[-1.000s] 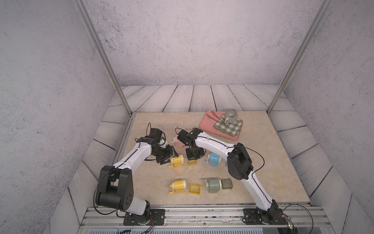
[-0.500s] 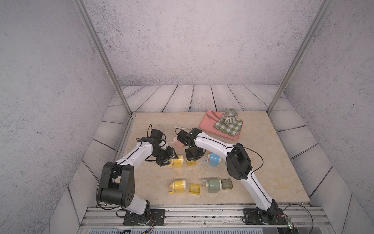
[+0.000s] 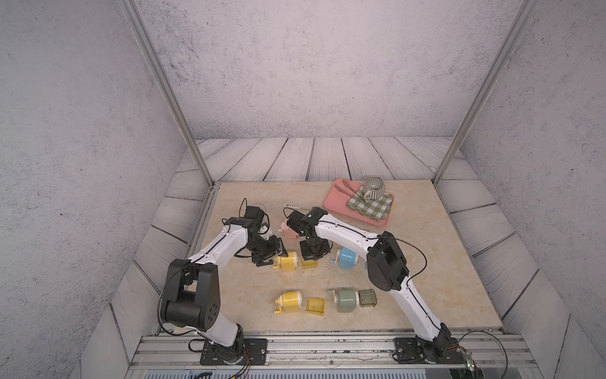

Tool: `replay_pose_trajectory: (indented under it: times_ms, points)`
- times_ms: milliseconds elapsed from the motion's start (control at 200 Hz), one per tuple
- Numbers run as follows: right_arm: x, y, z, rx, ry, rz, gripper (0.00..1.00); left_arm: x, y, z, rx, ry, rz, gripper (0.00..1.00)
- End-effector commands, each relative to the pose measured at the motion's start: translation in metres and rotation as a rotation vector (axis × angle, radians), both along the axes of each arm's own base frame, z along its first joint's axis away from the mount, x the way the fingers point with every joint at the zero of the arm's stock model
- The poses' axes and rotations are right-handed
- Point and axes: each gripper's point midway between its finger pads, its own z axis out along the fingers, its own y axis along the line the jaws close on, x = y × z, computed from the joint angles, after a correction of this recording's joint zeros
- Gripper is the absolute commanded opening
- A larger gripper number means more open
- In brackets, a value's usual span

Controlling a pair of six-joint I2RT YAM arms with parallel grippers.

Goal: Put the tray back into the pencil sharpener
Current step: Close the container of the pencil sharpener.

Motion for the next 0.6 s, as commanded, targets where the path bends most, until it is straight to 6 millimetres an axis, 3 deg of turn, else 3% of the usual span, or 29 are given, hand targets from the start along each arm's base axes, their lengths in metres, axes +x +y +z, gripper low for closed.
replay_pose_trajectory:
  times_ms: [0, 595]
  points:
    - [-0.0025, 0.0013, -0.0051, -0.012, 0.019, 0.012, 0.00, 0.0036, 0.0021, 0.0012, 0.006, -0.007, -0.027, 0.70]
    - [-0.0066, 0.0029, -0.0049, -0.003, 0.037, -0.004, 0.00, 0.0076, -0.0016, 0.0021, -0.007, -0.024, -0.071, 0.63]
